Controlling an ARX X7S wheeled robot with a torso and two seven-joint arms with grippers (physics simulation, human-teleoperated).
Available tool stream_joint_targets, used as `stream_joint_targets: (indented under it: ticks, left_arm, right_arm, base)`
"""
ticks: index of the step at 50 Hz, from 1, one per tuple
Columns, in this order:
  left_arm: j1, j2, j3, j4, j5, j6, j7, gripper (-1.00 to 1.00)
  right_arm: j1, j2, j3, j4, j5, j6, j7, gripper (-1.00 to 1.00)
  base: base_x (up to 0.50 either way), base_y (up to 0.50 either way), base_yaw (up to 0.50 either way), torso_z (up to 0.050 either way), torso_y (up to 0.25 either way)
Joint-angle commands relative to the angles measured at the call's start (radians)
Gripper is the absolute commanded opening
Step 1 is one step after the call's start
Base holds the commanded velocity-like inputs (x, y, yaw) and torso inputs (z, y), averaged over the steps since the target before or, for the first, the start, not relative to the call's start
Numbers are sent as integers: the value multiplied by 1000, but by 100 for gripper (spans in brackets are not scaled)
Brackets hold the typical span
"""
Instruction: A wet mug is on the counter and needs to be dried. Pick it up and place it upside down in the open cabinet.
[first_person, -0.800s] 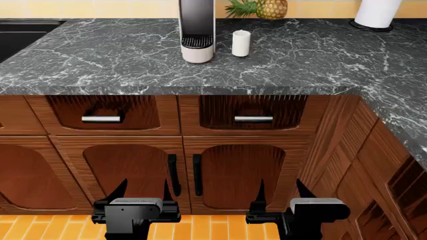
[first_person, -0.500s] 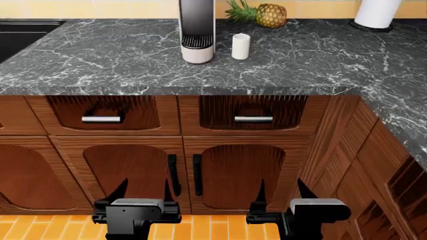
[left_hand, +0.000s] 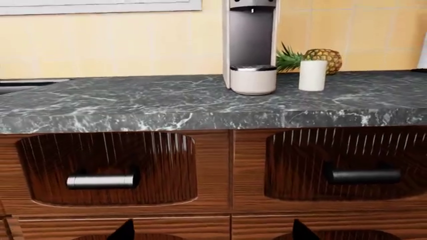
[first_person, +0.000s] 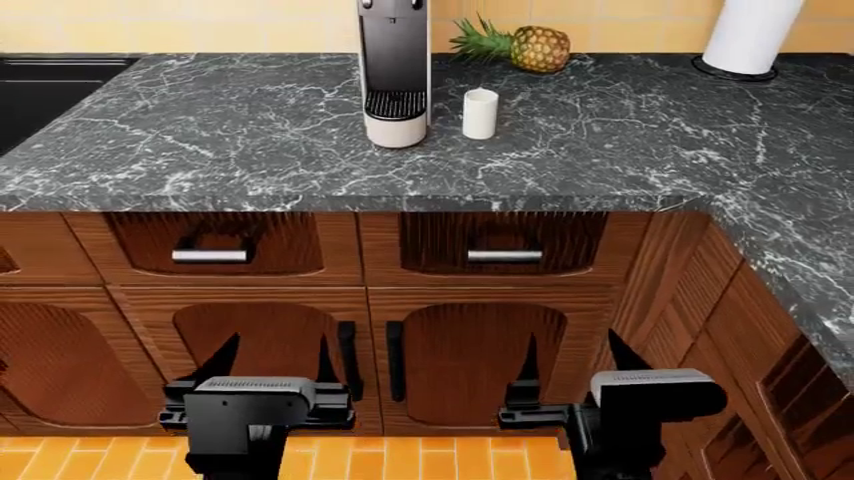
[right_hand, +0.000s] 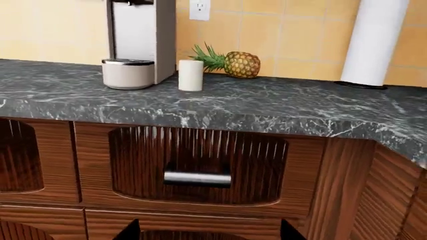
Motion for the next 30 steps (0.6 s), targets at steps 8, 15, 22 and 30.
stream_joint_targets:
  ticks: [8, 15, 22, 30]
  left_arm:
    - [17, -33, -2, 212, -53, -147, -27, 100]
    - [27, -40, -1, 229, -58, -143, -41, 100]
    - [27, -45, 2, 229, -62, -137, -52, 100]
    - [29, -51, 5, 233, -65, -133, -66, 100]
  right_arm:
    - [6, 47, -9, -192, 38, 136, -6, 100]
    - [-8, 54, -15, -205, 39, 120, 1, 100]
    - [-6, 58, -20, -203, 39, 120, 11, 100]
    - [-4, 62, -22, -203, 43, 124, 21, 100]
  base:
    - [318, -92, 0, 50, 0]
    - [500, -135, 0, 50, 0]
    - [500, -73, 0, 50, 0]
    - [500, 0, 0, 50, 0]
